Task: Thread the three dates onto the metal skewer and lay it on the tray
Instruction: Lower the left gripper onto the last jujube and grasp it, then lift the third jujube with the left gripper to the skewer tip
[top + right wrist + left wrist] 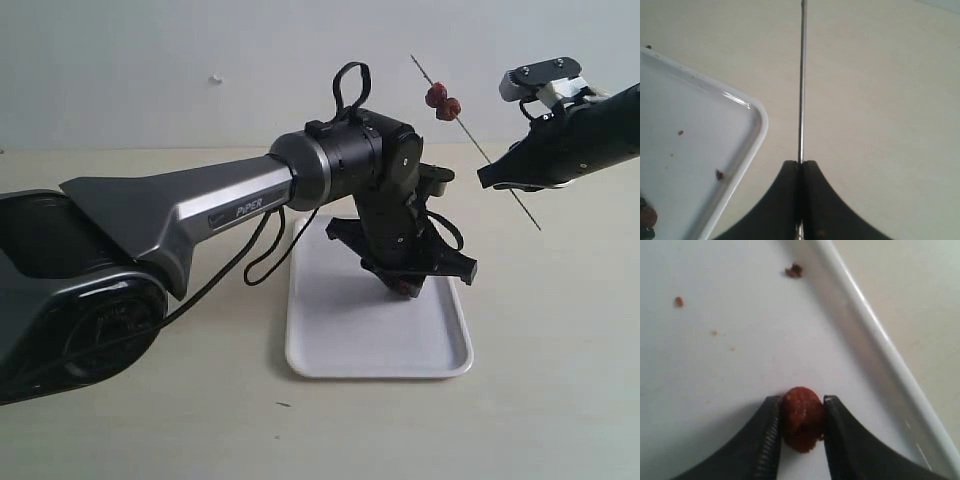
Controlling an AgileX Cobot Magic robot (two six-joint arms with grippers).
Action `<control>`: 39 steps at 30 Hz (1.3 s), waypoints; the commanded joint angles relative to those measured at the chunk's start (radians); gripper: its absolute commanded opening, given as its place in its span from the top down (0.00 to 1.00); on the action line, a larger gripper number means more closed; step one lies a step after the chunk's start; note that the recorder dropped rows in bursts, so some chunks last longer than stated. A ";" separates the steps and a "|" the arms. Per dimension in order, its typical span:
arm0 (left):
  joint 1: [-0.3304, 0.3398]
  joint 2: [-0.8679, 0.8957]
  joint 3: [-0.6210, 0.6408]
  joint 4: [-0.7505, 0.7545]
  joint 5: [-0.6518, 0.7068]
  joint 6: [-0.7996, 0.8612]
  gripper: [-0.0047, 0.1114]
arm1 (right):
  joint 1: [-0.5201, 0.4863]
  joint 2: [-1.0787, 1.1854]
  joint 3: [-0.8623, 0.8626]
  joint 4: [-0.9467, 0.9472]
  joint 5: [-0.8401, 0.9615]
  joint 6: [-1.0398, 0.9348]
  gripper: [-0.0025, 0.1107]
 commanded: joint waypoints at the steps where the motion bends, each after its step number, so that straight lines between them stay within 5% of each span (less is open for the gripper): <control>1: -0.002 0.011 0.003 0.003 0.011 -0.005 0.74 | -0.001 -0.006 -0.002 0.009 -0.007 0.001 0.98; 10: 0.012 -0.008 0.003 0.003 0.027 0.057 0.74 | -0.001 -0.006 -0.002 0.009 -0.007 0.001 0.98; 16: 0.093 -0.083 0.003 -0.030 0.085 0.126 0.74 | -0.001 -0.006 -0.002 -0.003 0.003 -0.002 0.98; 28: 0.428 -0.171 0.005 -0.711 0.186 0.516 0.74 | -0.001 -0.006 -0.002 -0.010 0.211 -0.262 0.98; 39: 0.574 -0.170 0.005 -0.921 0.186 0.572 0.74 | -0.001 -0.006 -0.002 -0.048 0.385 -0.428 0.98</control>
